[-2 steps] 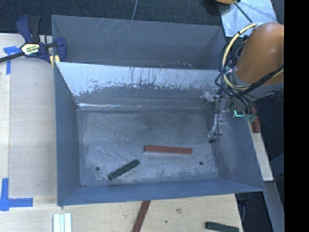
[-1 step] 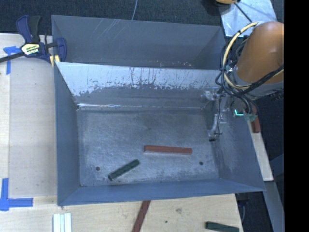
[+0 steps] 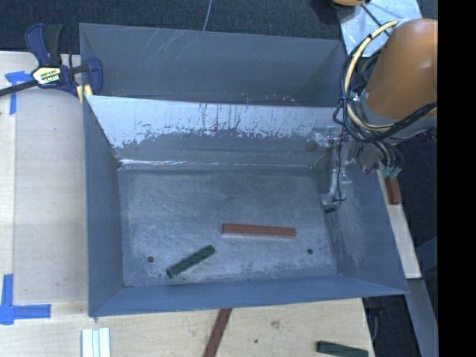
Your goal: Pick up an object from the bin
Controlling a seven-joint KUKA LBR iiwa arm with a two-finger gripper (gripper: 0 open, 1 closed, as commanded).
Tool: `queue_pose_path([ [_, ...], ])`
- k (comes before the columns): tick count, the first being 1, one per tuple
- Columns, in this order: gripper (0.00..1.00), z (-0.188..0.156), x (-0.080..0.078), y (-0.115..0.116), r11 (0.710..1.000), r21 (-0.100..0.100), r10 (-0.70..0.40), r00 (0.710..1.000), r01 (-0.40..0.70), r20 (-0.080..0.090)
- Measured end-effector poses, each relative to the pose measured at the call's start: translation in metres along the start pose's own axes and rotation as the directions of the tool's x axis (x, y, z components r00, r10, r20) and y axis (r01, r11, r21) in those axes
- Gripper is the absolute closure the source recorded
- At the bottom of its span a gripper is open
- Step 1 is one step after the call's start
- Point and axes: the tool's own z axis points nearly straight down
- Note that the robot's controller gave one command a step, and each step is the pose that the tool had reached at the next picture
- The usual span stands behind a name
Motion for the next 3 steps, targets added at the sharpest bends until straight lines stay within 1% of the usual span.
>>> queue_pose_path([
  [1,0.00,0.038,0.002,0.014,1.000,0.002,-0.019,1.000,0.019,0.010],
  [2,0.00,0.106,-0.006,0.050,1.000,0.001,-0.029,1.000,0.029,0.006],
  [3,0.00,0.138,0.025,0.054,0.999,-0.002,-0.047,0.999,0.047,-0.001],
])
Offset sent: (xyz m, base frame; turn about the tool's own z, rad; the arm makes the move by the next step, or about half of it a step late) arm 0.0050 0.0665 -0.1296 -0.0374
